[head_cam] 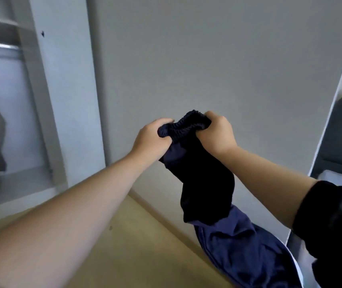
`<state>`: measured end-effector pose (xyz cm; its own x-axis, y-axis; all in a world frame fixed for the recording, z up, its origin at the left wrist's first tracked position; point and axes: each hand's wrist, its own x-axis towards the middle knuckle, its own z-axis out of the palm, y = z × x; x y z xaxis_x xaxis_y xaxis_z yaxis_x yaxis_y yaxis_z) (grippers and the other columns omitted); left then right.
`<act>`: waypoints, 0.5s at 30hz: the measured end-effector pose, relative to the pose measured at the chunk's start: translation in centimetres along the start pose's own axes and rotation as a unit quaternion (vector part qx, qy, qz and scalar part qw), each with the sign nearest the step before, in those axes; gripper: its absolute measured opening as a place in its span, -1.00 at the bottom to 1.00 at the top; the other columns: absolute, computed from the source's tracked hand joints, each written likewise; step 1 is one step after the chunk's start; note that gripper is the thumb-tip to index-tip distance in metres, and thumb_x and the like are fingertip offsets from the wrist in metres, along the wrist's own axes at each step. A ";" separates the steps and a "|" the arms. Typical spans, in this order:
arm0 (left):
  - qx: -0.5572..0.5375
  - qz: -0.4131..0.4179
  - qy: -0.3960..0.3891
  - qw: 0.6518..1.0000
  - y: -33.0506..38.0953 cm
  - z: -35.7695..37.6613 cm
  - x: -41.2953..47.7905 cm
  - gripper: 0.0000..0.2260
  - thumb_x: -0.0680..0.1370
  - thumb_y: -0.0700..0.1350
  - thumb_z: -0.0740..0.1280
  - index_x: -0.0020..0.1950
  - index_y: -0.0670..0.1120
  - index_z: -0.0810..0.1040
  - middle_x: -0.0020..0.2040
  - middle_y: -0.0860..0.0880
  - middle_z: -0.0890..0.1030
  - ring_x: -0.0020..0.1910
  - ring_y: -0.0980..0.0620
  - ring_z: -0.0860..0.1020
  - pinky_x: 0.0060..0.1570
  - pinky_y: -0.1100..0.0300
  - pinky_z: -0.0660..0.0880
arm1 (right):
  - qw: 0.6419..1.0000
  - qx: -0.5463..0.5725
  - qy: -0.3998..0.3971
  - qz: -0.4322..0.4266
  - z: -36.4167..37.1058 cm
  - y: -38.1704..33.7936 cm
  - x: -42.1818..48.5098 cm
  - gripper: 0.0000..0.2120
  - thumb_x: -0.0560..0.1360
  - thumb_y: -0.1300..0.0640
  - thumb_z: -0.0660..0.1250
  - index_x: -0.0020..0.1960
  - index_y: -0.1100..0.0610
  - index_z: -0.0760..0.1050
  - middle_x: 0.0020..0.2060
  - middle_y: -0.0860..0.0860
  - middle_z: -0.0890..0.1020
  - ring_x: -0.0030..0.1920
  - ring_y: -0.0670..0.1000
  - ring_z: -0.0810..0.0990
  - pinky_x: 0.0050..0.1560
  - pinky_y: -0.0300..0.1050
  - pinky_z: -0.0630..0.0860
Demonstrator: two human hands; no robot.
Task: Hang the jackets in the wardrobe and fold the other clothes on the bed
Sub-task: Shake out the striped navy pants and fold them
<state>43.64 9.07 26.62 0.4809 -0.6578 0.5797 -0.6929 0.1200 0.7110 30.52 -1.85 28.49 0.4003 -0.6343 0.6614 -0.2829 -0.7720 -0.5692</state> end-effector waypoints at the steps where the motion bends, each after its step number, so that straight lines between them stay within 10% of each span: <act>1: -0.009 -0.016 -0.009 1.000 0.5 -1.5 0.5 -0.63 0.46 -0.28 0.26 0.13 0.10 0.59 -0.03 0.23 0.58 -0.03 0.22 0.51 -0.06 0.43 0.38 | 1.000 0.009 -0.012 -0.003 0.5 -1.1 0.7 -0.86 0.40 0.26 0.23 -0.28 0.06 0.36 -0.41 -0.10 0.45 -0.38 -0.13 0.41 -0.42 -0.27 0.28; 4: -0.054 -0.127 -0.045 0.989 2.1 -5.1 1.3 -0.90 0.52 -0.03 0.31 -0.14 0.05 0.61 -0.18 0.14 0.63 -0.09 0.08 0.59 -0.08 0.24 0.49 | 0.998 0.004 -0.060 -0.003 1.5 -3.5 2.0 -0.90 0.39 0.25 0.28 -0.28 0.12 0.42 -0.44 -0.04 0.45 -0.40 -0.07 0.41 -0.45 -0.28 0.32; 6: -0.040 -0.186 -0.124 0.974 2.4 -6.6 1.5 -0.72 0.54 0.16 0.28 0.00 -0.01 0.62 -0.05 0.02 0.68 -0.03 0.01 0.63 0.04 0.13 0.54 | 0.995 0.011 -0.100 0.007 1.7 -4.3 2.1 -0.84 0.37 0.26 0.32 -0.34 0.10 0.41 -0.45 -0.01 0.46 -0.42 -0.06 0.41 -0.48 -0.30 0.33; 12: 0.053 -0.213 -0.277 0.935 2.6 -6.1 0.7 -0.87 0.57 -0.17 0.26 -0.15 -0.04 0.55 -0.20 0.00 0.63 -0.20 0.04 0.60 -0.21 0.24 0.52 | 0.975 0.053 -0.212 0.043 0.5 -3.5 0.1 -0.88 0.35 0.29 0.40 -0.28 0.11 0.51 -0.42 -0.01 0.55 -0.41 -0.06 0.51 -0.43 -0.30 0.44; 15: 0.064 -0.219 -0.236 0.945 2.7 -6.1 1.2 -0.96 0.52 -0.19 0.36 -0.11 -0.07 0.59 -0.24 0.01 0.67 -0.28 0.10 0.64 -0.31 0.29 0.56 | 0.861 0.121 -0.482 0.109 -2.8 -2.6 0.4 -0.72 0.34 0.23 0.49 0.02 0.18 0.56 -0.10 0.07 0.69 -0.13 0.03 0.68 -0.11 -0.15 0.59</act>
<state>45.59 13.12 31.68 0.4638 -0.8856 -0.0224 -0.5570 -0.3112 0.7700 28.97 -0.20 31.58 0.9312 -0.3441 -0.1204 -0.2995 -0.5339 -0.7908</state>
